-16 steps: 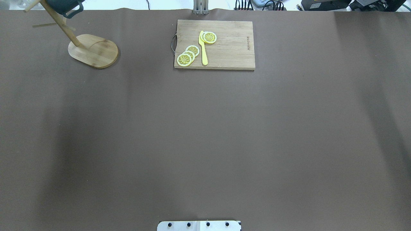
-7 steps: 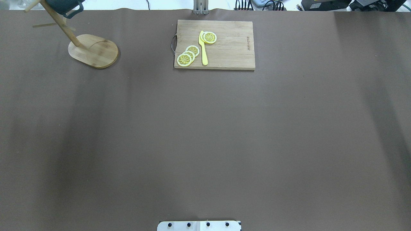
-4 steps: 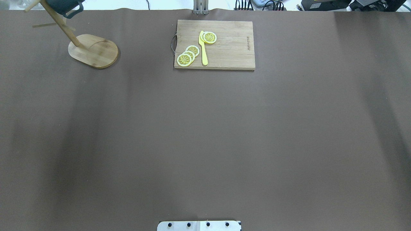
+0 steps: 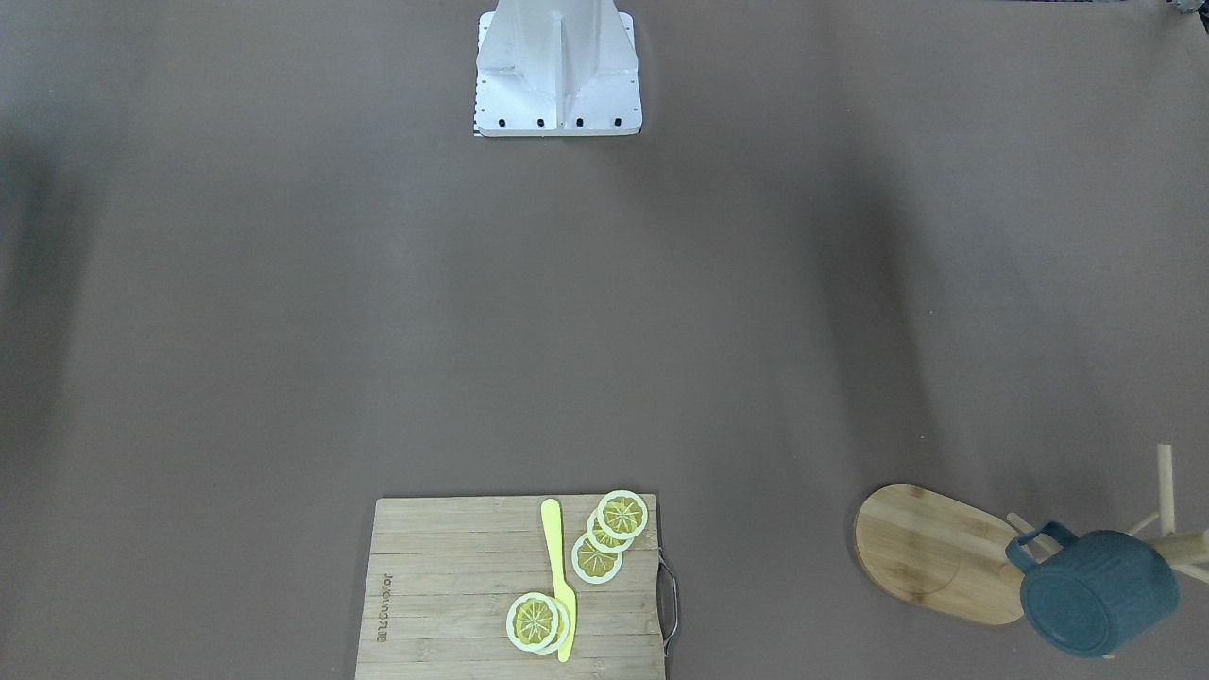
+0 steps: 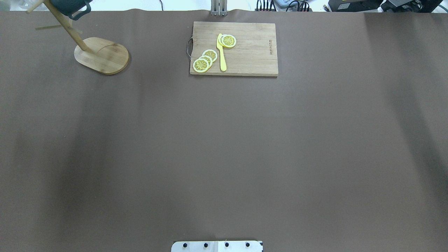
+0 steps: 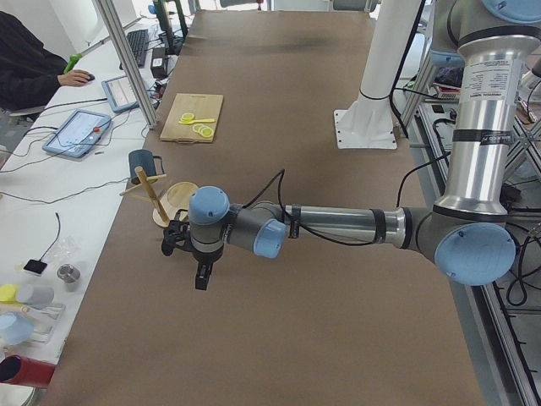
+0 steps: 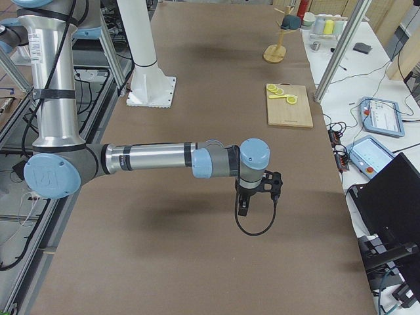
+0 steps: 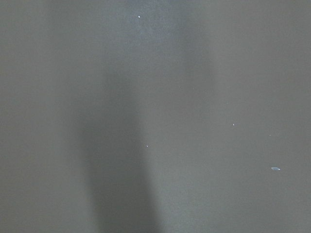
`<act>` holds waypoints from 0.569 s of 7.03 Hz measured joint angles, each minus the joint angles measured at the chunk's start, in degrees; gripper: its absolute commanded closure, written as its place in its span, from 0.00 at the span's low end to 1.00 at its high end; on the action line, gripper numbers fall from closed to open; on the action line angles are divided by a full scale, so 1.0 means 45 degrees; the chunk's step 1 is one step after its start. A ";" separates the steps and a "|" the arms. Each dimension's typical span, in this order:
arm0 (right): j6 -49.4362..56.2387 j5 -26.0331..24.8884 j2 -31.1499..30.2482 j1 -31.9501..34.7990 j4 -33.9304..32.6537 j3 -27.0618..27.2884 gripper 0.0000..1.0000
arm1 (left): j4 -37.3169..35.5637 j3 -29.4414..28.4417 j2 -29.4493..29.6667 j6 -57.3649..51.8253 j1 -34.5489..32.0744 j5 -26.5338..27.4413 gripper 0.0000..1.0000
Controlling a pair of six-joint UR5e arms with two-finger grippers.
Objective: Hang cup on storage rack
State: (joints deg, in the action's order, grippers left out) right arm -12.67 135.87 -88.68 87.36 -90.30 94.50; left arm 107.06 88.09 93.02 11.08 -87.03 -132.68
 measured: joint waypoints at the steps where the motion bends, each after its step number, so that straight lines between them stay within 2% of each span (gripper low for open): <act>1: 0.0053 -0.0015 -0.0008 0.0000 0.0007 0.0098 0.00 | -0.0006 -0.0006 -0.0004 -0.0001 0.0002 -0.0016 0.02; 4: 0.0098 0.0016 -0.0068 0.0000 0.0046 0.0224 0.00 | -0.0069 -0.0065 -0.0008 -0.0001 0.0004 -0.0027 0.02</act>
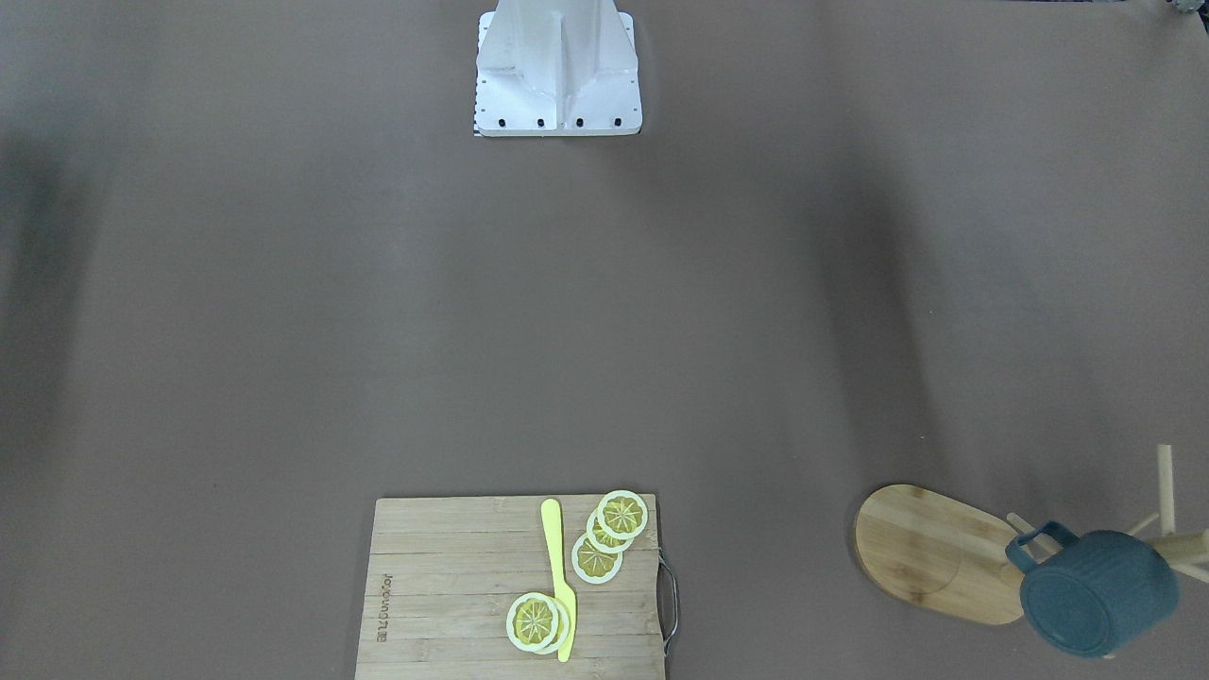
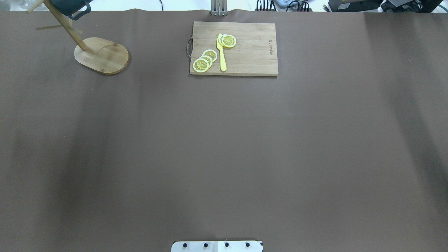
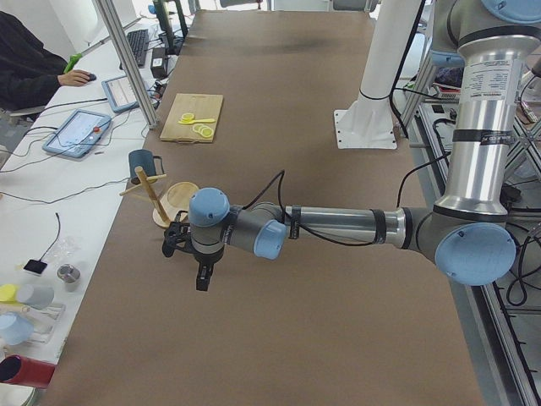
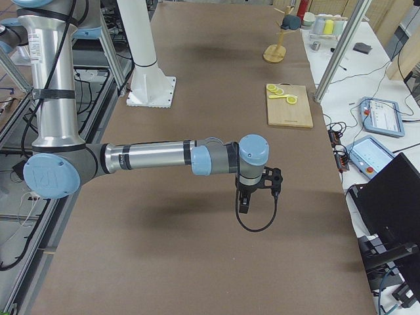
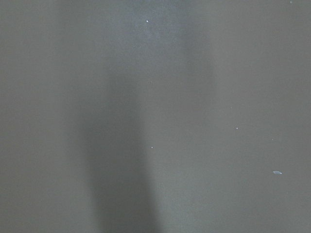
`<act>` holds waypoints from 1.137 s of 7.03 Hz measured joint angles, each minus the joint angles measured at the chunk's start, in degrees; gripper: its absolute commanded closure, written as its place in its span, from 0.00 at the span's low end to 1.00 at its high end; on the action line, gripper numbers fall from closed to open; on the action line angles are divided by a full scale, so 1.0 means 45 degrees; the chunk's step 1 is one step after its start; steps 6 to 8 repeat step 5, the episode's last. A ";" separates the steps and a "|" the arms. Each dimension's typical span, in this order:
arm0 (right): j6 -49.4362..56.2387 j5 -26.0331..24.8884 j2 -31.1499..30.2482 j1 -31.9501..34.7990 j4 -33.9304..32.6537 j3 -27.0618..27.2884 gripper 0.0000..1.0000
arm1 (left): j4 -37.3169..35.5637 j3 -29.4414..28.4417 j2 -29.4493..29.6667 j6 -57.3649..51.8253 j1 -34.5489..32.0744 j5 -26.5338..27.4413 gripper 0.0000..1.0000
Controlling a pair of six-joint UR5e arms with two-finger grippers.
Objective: Hang cup on storage rack
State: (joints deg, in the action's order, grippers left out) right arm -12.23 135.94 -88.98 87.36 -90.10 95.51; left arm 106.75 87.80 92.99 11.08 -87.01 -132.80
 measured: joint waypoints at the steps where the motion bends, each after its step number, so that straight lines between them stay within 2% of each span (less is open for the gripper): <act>1: 0.0001 -0.0012 0.0009 0.0003 0.0001 -0.0013 0.00 | -0.0072 0.0009 0.0003 0.0000 0.0000 0.0000 0.02; 8: 0.0002 -0.0051 0.0015 0.0001 -0.0001 -0.0011 0.00 | -0.0166 -0.0001 0.0035 0.0019 0.0000 0.0000 0.02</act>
